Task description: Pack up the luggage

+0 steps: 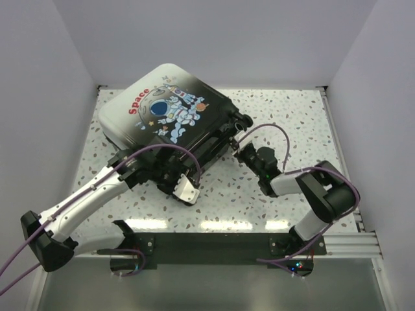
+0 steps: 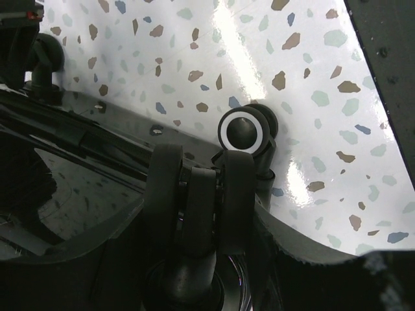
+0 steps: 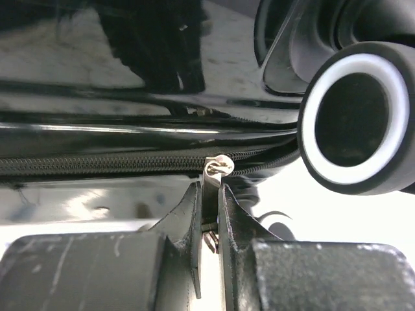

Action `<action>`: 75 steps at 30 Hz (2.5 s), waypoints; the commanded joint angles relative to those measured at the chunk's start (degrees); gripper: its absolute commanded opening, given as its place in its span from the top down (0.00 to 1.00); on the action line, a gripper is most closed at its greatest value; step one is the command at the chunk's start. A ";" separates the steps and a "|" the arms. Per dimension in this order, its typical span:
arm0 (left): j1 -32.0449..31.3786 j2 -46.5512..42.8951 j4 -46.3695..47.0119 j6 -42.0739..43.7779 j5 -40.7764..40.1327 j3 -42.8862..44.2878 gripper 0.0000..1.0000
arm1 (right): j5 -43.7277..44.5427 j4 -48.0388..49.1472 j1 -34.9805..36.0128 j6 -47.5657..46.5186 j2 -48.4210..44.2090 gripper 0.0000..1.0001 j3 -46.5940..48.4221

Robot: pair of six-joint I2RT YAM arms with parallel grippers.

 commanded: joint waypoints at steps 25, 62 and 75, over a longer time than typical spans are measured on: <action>-0.04 -5.05 9.14 -12.83 -7.10 -4.74 1.00 | -20.27 -18.56 -14.84 44.50 -20.14 1.00 -0.48; 14.19 -8.74 19.34 -4.06 -16.41 -11.60 1.00 | -39.87 -22.82 -36.91 42.65 1.91 1.00 14.46; 17.97 -13.13 26.63 1.03 -30.30 -20.47 1.00 | -50.51 -26.83 -38.14 47.96 0.17 1.00 20.44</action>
